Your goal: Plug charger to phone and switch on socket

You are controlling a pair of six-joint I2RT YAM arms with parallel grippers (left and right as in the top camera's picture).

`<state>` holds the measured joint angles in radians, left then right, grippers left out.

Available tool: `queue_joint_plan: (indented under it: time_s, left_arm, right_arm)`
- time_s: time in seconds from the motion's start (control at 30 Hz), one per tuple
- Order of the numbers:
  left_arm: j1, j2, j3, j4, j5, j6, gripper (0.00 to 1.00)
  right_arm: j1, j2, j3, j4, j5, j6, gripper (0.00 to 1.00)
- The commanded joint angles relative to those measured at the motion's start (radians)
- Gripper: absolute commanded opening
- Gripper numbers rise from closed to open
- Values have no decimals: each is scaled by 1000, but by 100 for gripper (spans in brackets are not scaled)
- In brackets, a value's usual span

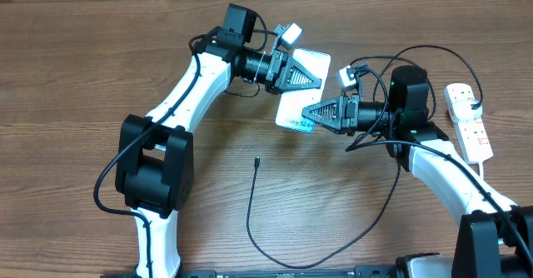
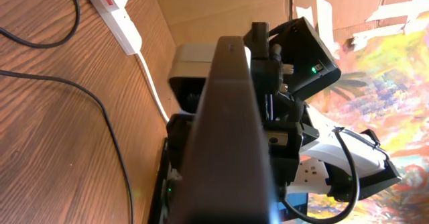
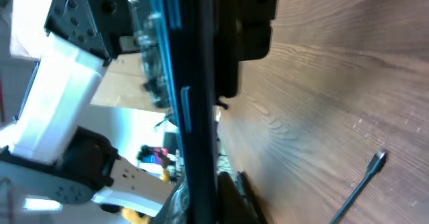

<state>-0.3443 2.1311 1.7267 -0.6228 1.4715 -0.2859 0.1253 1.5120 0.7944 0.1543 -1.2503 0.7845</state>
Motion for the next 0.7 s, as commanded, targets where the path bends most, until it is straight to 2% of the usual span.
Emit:
queue_joint_plan:
  time_s: [0.0, 0.07, 0.17, 0.3, 0.43, 0.53, 0.6, 0.67]
  left_arm:
    - [11, -28, 17, -8, -58, 20, 4]
    - [11, -28, 17, -51, -179, 21, 4]
    - [11, -28, 17, -136, -400, 23, 4]
    - [12, -27, 17, -227, -637, 24, 4]
    - [20, -27, 17, -282, -703, 5, 4]
    - [33, -27, 17, -325, -767, -10, 4]
    - [44, -27, 17, -352, -850, -22, 4]
    - [53, -27, 16, -375, -933, -47, 4]
  right_arm:
    - [3, 7, -9, -6, 3, -22, 40]
    - [3, 7, -9, -8, 2, -48, 58]
    - [3, 7, -9, -13, 3, -98, 74]
    - [3, 7, -9, -85, 35, -176, 80]
    - [4, 7, -9, -238, 196, -221, 81]
    - [5, 7, -9, -387, 410, -214, 73]
    - [12, 7, -9, -470, 551, -214, 64]
    - [30, 7, -9, -520, 642, -214, 60]
